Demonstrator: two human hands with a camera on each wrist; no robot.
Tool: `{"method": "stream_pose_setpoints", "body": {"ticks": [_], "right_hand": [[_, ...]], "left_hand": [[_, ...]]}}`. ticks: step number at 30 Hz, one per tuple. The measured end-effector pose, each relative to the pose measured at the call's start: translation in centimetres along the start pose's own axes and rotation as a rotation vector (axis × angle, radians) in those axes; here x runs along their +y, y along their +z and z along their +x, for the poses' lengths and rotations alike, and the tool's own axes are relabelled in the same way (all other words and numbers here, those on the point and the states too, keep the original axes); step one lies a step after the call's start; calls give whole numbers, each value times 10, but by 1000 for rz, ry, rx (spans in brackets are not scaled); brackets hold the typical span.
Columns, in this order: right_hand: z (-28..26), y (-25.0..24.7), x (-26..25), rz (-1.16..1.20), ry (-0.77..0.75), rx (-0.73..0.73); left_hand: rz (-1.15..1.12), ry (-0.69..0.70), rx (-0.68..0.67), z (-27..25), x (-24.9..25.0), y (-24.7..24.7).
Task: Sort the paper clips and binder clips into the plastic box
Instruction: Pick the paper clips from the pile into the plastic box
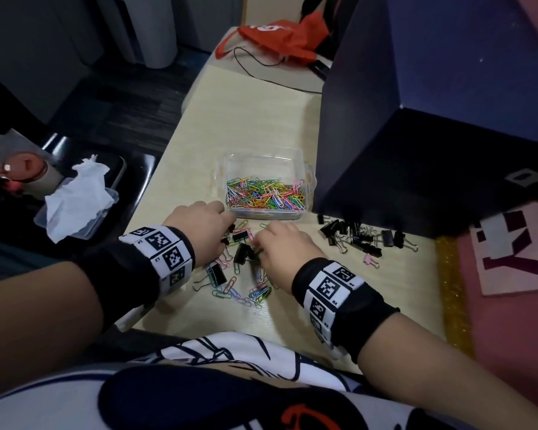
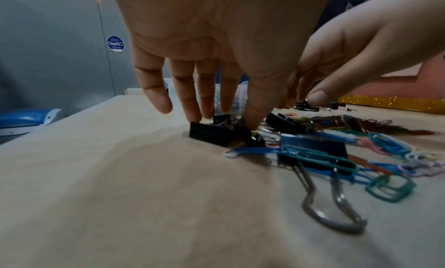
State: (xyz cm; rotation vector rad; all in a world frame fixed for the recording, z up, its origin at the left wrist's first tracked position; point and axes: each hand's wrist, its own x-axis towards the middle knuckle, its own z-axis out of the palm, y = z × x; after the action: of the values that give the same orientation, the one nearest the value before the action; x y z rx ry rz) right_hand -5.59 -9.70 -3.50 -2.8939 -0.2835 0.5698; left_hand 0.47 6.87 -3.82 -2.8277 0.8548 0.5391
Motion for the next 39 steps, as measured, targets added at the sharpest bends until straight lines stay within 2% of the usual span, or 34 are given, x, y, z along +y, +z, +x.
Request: {"method": "stream_pose_setpoints", "body": {"ticks": [3, 7, 10, 16, 21, 25, 28, 32, 34, 36, 39], "right_hand": [[1, 4, -12, -59, -149, -33], [1, 16, -15, -130, -172, -1], [0, 18, -12, -56, -183, 70], [-8, 9, 3, 268, 20, 259], [-27, 1, 37, 251, 305, 308], [-41, 1, 65, 296, 547, 373], [-48, 0, 82, 361, 646, 456], [-54, -1, 91, 323, 722, 534], [-55, 1, 90, 289, 739, 526], [-55, 3, 84, 289, 695, 538], [-51, 6, 71, 291, 538, 517]], "left_hand": [[8, -8, -17, 1, 1, -1], [-19, -33, -14, 4, 2, -1], [1, -36, -11, 6, 3, -1], [-63, 25, -48, 10, 6, -4], [-1, 124, -60, 13, 19, -17], [38, 235, 1, 19, 41, -33], [-86, 313, 77, 28, 63, -49], [-511, 392, 207, 34, 83, -63], [-599, 400, 216, 36, 84, -62], [-536, 384, 193, 37, 77, -58], [-323, 324, 43, 33, 54, -49]]}}
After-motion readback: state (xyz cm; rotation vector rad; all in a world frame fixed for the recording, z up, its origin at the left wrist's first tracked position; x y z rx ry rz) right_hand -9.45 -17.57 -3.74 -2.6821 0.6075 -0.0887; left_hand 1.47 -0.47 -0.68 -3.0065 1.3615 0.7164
